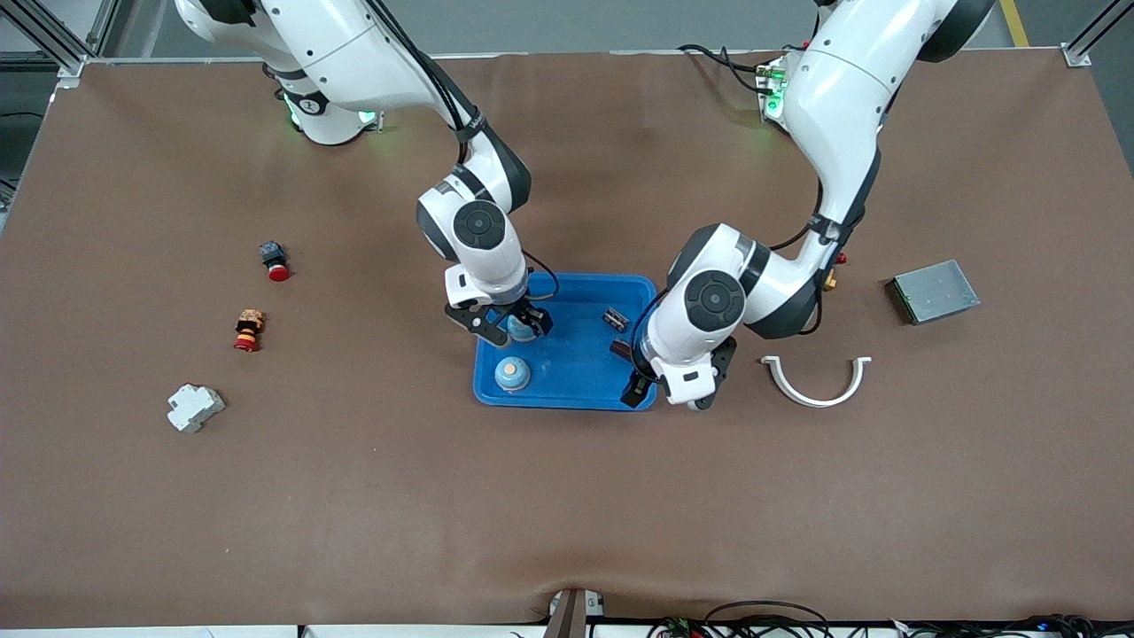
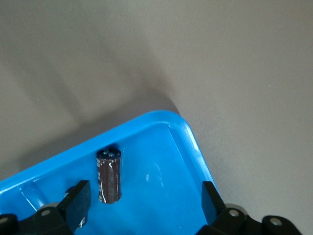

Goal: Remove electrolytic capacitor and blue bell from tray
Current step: 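Lift the bell with the right gripper while the left gripper lifts the capacitor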

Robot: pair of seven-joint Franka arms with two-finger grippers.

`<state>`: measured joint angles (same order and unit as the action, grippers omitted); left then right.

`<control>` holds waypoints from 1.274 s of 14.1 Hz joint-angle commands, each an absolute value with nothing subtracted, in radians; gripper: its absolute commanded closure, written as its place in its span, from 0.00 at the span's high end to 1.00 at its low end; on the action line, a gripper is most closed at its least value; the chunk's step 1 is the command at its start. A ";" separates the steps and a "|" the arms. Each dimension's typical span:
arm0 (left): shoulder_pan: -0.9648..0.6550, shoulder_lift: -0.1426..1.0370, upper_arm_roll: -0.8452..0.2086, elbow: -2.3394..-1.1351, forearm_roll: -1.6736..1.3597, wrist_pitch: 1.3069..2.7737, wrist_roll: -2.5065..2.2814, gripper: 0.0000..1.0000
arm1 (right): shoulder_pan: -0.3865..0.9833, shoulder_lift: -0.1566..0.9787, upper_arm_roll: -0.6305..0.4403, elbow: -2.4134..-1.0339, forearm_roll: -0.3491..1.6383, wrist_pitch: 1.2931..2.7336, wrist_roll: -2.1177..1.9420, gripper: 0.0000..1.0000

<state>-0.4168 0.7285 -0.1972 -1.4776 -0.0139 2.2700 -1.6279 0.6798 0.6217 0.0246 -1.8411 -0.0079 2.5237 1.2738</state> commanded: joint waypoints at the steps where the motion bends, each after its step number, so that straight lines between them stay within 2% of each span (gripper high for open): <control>1: -0.439 0.762 -0.184 -1.456 0.026 2.278 -1.655 1.00 | 0.692 0.646 0.015 -1.804 -0.040 2.513 1.308 1.00; 3: -0.452 0.779 -0.186 -1.457 0.047 2.278 -1.655 1.00 | 0.693 0.650 0.015 -1.802 -0.040 2.513 1.308 1.00; 4: -0.454 0.788 -0.186 -1.459 0.060 2.278 -1.655 1.00 | 0.693 0.652 0.015 -1.802 -0.040 2.514 1.308 0.97; 5: -0.457 0.795 -0.186 -1.460 0.060 2.278 -1.657 1.00 | 0.693 0.653 0.015 -1.802 -0.041 2.514 1.308 0.81; 6: -0.463 0.796 -0.186 -1.460 0.060 2.278 -1.658 1.00 | 0.693 0.653 0.015 -1.804 -0.046 2.516 1.310 0.55; 8: -0.469 0.799 -0.186 -1.460 0.057 2.278 -1.660 1.00 | 0.695 0.658 0.017 -1.804 -0.048 2.517 1.321 0.50; 9: -0.469 0.804 -0.186 -1.462 0.057 2.278 -1.660 1.00 | 0.704 0.660 0.015 -1.805 -0.048 2.517 1.321 0.37; 10: -0.469 0.810 -0.186 -1.463 0.058 2.278 -1.661 1.00 | 0.706 0.658 0.017 -1.804 -0.046 2.516 1.328 0.00; 13: -0.475 0.822 -0.184 -1.463 0.070 2.278 -1.692 1.00 | 0.706 0.649 0.020 -1.790 -0.043 2.496 1.351 0.00; 16: -0.476 0.834 -0.184 -1.463 0.084 2.278 -1.694 1.00 | 0.692 0.618 0.020 -1.721 -0.043 2.325 1.330 0.00; 18: -0.480 0.836 -0.184 -1.462 0.084 2.278 -1.695 1.00 | 0.664 0.571 0.021 -1.730 -0.040 2.280 1.240 0.00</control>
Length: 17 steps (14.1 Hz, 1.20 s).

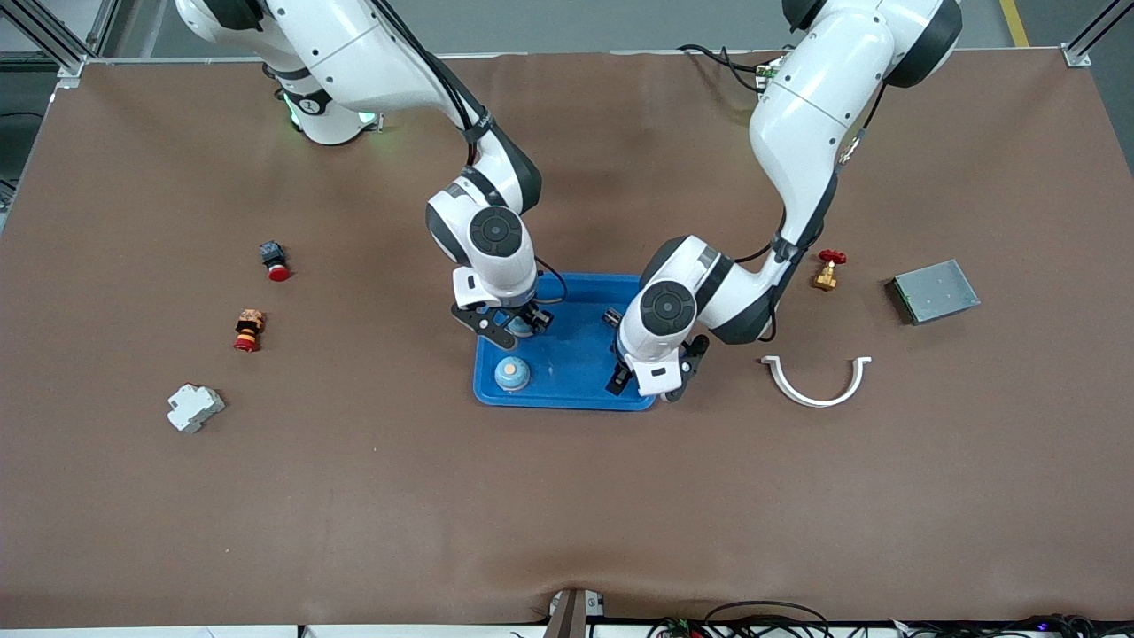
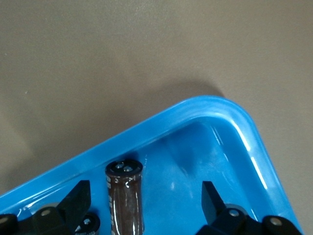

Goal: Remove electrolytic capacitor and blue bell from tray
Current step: 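Lift the bell with the right gripper while the left gripper lifts the capacitor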

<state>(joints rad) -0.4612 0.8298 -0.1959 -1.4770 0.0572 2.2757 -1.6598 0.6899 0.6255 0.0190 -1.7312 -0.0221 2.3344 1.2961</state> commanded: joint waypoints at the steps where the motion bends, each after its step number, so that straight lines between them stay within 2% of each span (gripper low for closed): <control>1: -0.485 0.838 -0.184 -1.462 0.084 2.278 -1.695 1.00 | 0.638 0.543 0.021 -1.758 -0.037 2.281 1.203 0.00; 7: -0.500 0.853 -0.166 -1.457 0.086 2.284 -1.695 1.00 | 0.516 0.336 0.025 -2.001 -0.028 2.299 0.947 0.00; 9: -0.499 0.853 -0.166 -1.457 0.087 2.284 -1.692 0.52 | 0.474 0.266 0.025 -2.124 -0.028 2.362 0.858 0.00; 11: -0.497 0.853 -0.164 -1.457 0.086 2.284 -1.690 0.24 | 0.427 0.210 0.023 -2.231 -0.028 2.422 0.761 0.00; 14: -0.499 0.853 -0.164 -1.457 0.087 2.284 -1.686 0.00 | 0.350 0.158 0.023 -2.363 -0.028 2.518 0.613 0.00; 17: -0.497 0.847 -0.164 -1.457 0.087 2.284 -1.680 0.00 | 0.249 0.158 0.023 -2.468 -0.028 2.652 0.456 0.00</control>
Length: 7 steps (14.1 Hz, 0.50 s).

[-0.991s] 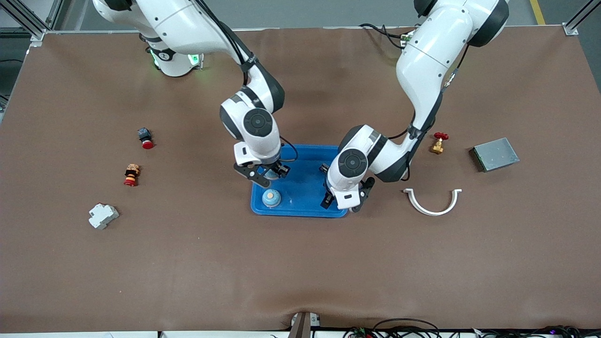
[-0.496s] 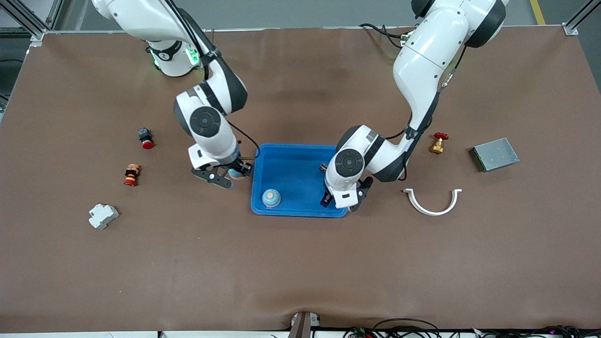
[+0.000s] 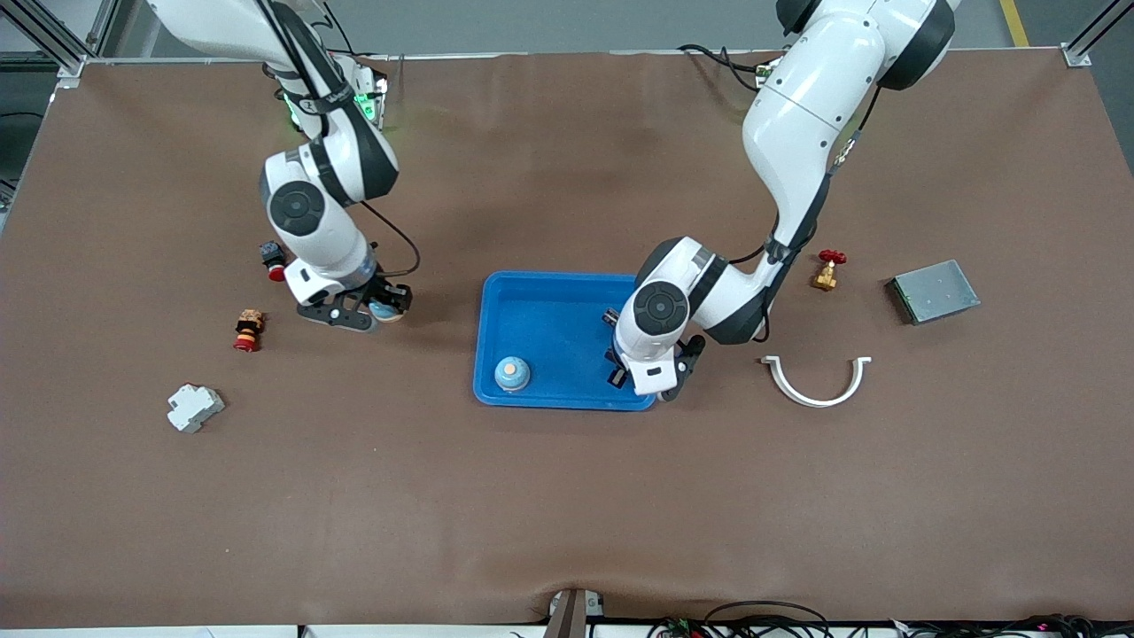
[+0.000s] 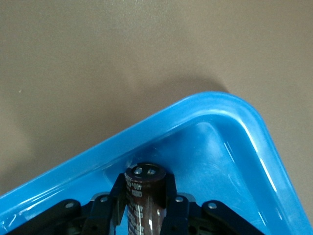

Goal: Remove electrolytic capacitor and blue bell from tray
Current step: 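Carry the bell toward the red buttons while the left gripper carries the capacitor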

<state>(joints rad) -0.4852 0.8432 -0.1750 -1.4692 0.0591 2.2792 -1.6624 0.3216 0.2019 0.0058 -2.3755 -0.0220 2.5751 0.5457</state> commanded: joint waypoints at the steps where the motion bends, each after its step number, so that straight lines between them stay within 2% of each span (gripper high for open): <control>1: -0.495 0.844 -0.164 -1.456 0.087 2.284 -1.678 0.00 | 0.215 0.161 0.025 -2.492 -0.028 2.689 0.413 0.00; 7: -0.466 0.766 -0.166 -1.454 0.092 2.225 -1.651 0.00 | 0.085 0.170 0.025 -2.559 -0.028 2.764 0.214 0.00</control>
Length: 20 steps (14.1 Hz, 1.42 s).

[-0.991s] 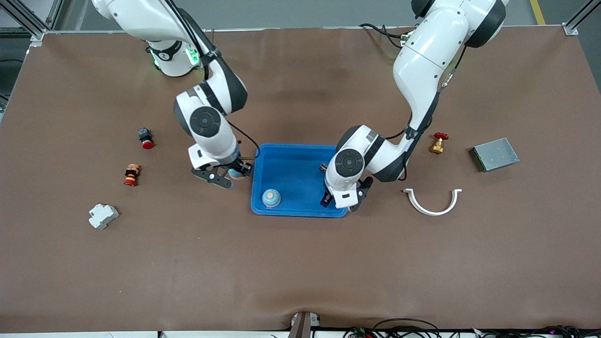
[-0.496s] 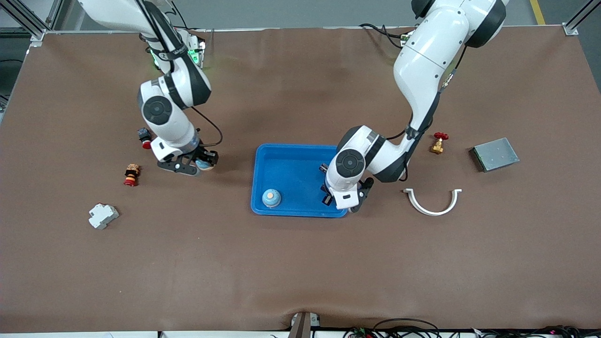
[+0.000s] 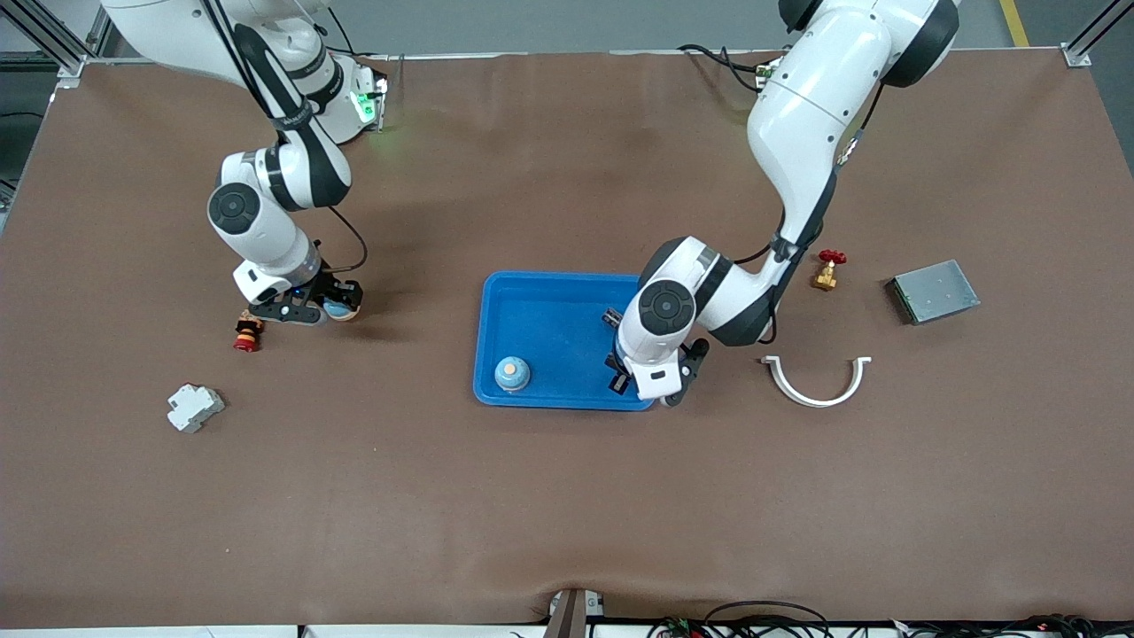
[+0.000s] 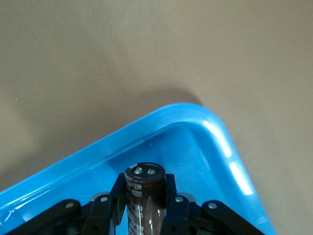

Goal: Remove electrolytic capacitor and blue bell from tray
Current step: 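Carry the bell toward the red buttons while the left gripper carries the capacitor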

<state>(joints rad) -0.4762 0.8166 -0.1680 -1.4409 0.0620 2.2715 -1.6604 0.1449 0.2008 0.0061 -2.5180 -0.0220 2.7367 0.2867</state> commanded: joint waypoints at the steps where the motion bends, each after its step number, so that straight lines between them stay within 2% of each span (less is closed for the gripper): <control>1: -0.462 0.749 -0.166 -1.454 0.091 2.192 -1.597 0.00 | 0.051 0.172 0.026 -2.559 -0.028 2.764 0.166 0.00; 6: -0.382 0.652 -0.173 -1.463 0.075 2.033 -1.326 0.00 | -0.069 0.216 0.028 -2.551 -0.026 2.793 -0.020 0.00; 10: -0.273 0.582 -0.179 -1.514 0.072 1.983 -1.093 0.00 | -0.068 0.259 0.031 -2.504 0.009 2.798 -0.018 0.00; 16: -0.163 0.584 -0.173 -1.497 0.084 1.985 -0.881 0.00 | -0.071 0.371 0.077 -2.390 0.132 2.793 -0.023 0.00; 19: -0.117 0.621 -0.169 -1.479 0.084 1.999 -0.802 0.00 | -0.069 0.391 0.083 -2.367 0.143 2.793 -0.023 0.00; 20: -0.107 0.638 -0.167 -1.465 0.086 1.999 -0.795 0.00 | -0.069 0.391 0.083 -2.362 0.144 2.793 -0.021 0.69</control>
<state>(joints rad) -0.1293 0.6151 -0.1647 -1.4825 0.0657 1.9925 -0.8245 -0.0583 0.3414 0.0592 -2.3988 0.1176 2.7860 -0.0121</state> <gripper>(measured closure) 0.652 0.361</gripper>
